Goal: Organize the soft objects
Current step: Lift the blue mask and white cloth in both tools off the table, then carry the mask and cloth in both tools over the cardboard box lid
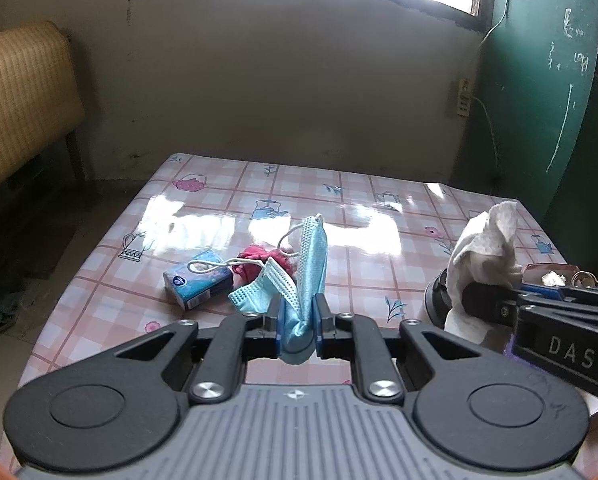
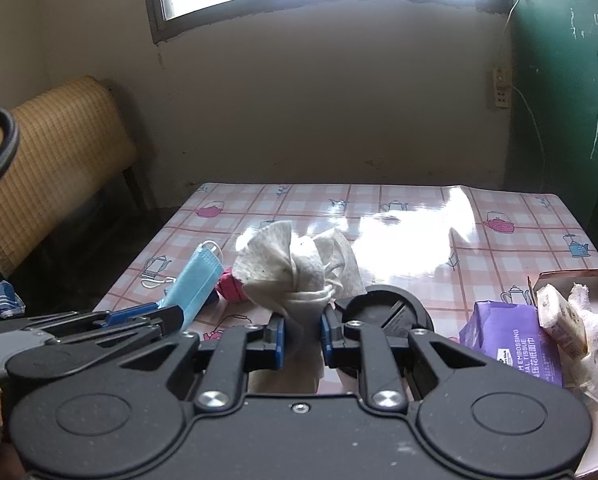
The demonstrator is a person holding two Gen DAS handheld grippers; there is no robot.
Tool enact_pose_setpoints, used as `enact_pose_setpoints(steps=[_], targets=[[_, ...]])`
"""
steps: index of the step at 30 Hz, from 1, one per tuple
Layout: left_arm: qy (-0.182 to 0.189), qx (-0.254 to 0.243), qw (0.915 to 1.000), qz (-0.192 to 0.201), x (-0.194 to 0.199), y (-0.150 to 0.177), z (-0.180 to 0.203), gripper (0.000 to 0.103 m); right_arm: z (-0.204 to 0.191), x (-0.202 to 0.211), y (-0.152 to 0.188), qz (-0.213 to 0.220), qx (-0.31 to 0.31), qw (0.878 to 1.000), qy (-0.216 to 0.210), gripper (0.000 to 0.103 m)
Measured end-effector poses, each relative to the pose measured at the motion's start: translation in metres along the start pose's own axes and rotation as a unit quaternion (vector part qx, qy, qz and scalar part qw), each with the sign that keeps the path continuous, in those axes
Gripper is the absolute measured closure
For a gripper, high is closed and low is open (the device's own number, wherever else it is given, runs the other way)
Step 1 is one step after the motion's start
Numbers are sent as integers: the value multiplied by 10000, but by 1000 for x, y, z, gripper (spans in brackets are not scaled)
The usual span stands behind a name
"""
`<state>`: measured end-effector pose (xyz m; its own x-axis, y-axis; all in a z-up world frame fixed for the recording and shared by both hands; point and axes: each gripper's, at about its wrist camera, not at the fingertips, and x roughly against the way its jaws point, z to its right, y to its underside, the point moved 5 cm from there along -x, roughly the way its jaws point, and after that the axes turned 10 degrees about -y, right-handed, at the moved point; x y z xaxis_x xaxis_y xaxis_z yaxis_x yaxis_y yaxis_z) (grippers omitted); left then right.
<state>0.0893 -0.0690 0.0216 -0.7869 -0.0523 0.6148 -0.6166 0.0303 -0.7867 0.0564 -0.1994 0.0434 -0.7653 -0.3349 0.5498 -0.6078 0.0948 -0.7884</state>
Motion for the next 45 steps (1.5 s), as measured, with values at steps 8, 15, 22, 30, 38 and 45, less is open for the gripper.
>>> enact_pose_setpoints(steps=[8, 15, 22, 30, 38, 45], targets=[[41, -49, 10000, -1, -1, -2, 6, 86, 6, 1, -4, 16, -1, 10000, 55, 81], [101, -110, 9999, 2, -3, -4, 10, 86, 14, 2, -7, 27, 1, 9999, 102, 81], [147, -168, 9998, 6, -2, -6, 18, 86, 24, 6, -9, 63, -26, 9999, 157, 81], [227, -232, 9995, 4, -3, -8, 30, 86, 37, 10, -11, 96, -62, 9997, 213, 81], [295, -298, 9991, 15, -2, -10, 43, 86, 52, 16, -14, 140, -106, 9995, 279, 81], [370, -368, 9986, 22, 0, -10, 54, 86, 64, 22, -17, 193, -140, 9991, 345, 81]])
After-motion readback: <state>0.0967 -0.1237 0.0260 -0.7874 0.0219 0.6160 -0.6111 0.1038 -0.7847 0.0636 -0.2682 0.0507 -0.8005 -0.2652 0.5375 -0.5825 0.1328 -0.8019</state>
